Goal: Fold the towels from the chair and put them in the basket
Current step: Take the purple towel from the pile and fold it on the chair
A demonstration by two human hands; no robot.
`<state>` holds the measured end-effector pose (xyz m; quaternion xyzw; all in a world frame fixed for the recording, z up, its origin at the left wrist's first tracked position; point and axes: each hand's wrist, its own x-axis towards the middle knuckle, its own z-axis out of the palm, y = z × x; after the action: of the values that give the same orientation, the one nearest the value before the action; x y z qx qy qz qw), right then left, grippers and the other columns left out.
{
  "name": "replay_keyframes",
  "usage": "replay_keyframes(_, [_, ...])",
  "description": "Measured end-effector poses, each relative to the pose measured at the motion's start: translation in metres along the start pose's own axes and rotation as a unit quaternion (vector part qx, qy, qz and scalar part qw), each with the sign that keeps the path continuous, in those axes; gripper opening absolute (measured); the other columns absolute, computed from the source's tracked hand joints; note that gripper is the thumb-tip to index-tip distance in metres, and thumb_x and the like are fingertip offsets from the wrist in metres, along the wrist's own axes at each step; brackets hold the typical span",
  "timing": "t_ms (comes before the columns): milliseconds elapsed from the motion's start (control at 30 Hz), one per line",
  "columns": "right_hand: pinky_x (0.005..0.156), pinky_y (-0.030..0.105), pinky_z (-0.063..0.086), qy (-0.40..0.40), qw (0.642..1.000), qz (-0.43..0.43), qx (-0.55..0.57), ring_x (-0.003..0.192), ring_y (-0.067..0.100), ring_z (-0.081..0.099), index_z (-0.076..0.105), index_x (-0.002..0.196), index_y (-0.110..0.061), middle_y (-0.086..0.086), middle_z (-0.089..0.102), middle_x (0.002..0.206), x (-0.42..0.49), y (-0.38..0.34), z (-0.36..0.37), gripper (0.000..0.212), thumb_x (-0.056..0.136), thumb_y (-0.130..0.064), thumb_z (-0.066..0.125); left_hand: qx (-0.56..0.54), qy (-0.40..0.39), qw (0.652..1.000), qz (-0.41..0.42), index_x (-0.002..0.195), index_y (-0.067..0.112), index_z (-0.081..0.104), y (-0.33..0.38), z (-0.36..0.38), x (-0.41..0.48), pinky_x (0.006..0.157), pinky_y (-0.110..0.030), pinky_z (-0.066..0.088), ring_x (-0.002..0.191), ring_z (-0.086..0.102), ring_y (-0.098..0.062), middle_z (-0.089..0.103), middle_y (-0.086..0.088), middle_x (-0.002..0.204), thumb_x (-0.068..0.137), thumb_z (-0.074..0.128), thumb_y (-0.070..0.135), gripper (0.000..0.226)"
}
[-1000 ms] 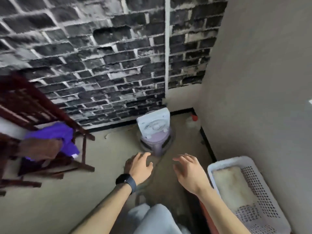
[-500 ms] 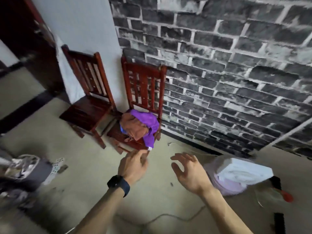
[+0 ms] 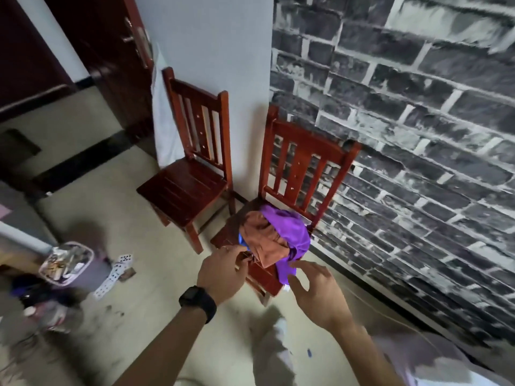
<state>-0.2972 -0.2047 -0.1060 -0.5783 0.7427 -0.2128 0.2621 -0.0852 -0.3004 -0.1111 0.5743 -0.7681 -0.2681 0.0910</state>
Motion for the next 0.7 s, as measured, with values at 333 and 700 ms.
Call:
replay_keyframes(333, [0.092, 0.034, 0.048, -0.088, 0.992, 0.086, 0.013, 0.107, 0.023, 0.064, 0.055, 0.132, -0.024, -0.001, 0.067, 0.122, 0.177, 0.037, 0.032, 0.040, 0.094, -0.035, 0.060, 0.067, -0.086, 0.994, -0.024, 0.143, 0.026, 0.044, -0.044, 0.017, 0.155, 0.107, -0.032, 0.038, 0.132, 0.044, -0.017, 0.048, 0.004, 0.145, 0.097, 0.046, 0.038, 0.048])
replay_keyframes(700, [0.093, 0.043, 0.050, -0.126, 0.962, 0.243, -0.024, 0.118, 0.036, 0.058, 0.046, 0.143, -0.018, 0.015, 0.057, 0.136, 0.314, 0.093, 0.123, 0.055, 0.093, -0.040, 0.055, 0.137, -0.209, 0.965, 0.074, 0.132, 0.026, 0.054, -0.097, 0.100, 0.297, 0.100, -0.045, 0.044, 0.126, 0.050, -0.033, 0.056, -0.007, 0.135, 0.079, 0.056, 0.034, 0.054])
